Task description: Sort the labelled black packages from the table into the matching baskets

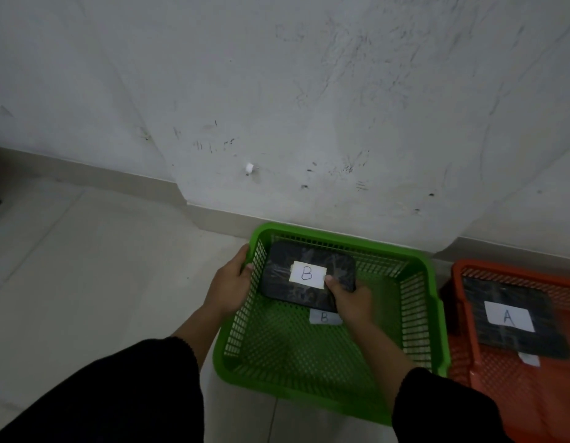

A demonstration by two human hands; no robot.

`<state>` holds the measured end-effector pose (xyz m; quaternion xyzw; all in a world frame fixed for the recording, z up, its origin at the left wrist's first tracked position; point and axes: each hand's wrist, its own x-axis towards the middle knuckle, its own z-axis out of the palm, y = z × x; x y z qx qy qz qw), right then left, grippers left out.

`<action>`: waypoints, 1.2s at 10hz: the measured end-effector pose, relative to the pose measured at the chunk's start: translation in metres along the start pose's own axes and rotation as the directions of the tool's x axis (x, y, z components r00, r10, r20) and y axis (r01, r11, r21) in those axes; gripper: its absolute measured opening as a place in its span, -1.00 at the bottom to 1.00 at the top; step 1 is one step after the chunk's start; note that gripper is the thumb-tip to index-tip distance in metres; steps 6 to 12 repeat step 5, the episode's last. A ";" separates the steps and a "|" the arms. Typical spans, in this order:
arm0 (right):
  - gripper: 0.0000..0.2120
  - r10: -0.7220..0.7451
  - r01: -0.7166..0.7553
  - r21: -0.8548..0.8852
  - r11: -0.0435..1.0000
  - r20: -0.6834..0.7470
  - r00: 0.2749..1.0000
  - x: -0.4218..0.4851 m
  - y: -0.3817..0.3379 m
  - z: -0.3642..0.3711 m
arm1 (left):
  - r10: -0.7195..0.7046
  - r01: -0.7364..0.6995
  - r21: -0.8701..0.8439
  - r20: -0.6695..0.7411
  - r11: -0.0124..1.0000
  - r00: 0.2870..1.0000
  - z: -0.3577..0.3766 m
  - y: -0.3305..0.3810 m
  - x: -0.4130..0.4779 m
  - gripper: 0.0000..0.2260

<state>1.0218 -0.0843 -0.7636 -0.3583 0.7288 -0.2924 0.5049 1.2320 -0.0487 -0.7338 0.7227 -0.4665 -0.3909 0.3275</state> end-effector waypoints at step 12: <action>-0.39 -0.021 0.030 -0.264 0.964 0.038 0.999 -0.056 -0.054 -0.054 | -0.118 0.113 0.129 0.028 0.985 0.993 -0.016 0.065 -0.028 -0.38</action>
